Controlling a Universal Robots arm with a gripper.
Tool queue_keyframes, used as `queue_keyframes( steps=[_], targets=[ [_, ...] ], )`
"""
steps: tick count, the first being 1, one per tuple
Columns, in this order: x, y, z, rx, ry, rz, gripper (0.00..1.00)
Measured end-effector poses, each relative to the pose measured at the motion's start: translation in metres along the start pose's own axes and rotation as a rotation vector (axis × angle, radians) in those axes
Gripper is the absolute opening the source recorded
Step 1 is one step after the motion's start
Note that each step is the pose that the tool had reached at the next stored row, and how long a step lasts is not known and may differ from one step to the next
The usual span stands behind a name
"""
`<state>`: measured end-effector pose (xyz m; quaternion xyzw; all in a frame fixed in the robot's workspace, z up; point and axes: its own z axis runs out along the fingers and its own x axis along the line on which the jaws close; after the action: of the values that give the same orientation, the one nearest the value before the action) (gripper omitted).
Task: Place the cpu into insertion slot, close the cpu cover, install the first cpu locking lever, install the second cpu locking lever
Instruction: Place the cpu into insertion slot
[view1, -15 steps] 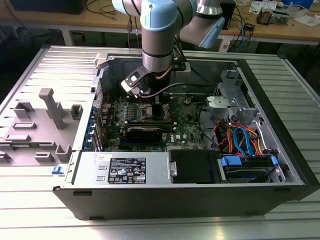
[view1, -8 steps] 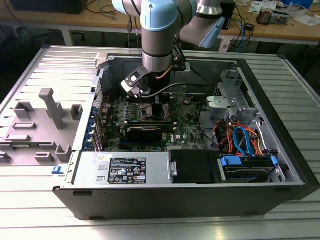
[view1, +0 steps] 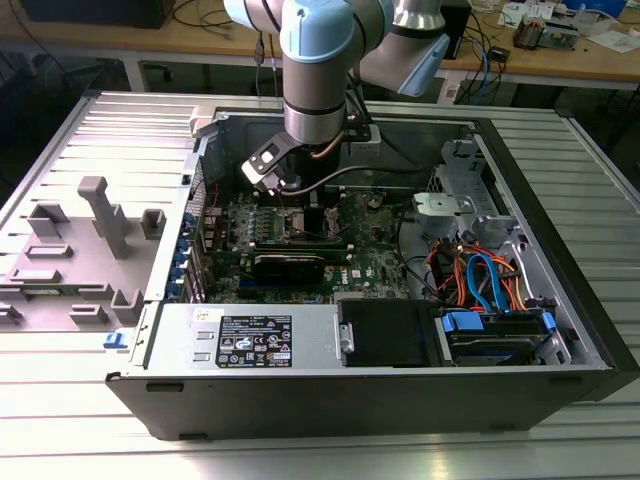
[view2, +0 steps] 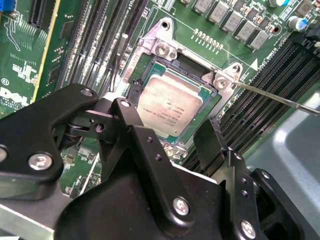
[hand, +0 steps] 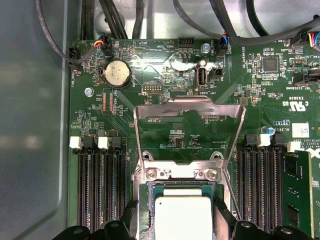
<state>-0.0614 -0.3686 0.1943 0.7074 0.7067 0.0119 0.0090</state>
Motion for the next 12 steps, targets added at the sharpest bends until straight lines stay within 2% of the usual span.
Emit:
queue_keyframes(
  steps=[8, 12],
  targets=[
    [0.0026, 0.0000, 0.0003, 0.0000, 0.0001, 0.002, 0.68],
    [0.0021, 0.0011, 0.0003, 0.0003, -0.0012, 0.018, 0.68]
  ],
)
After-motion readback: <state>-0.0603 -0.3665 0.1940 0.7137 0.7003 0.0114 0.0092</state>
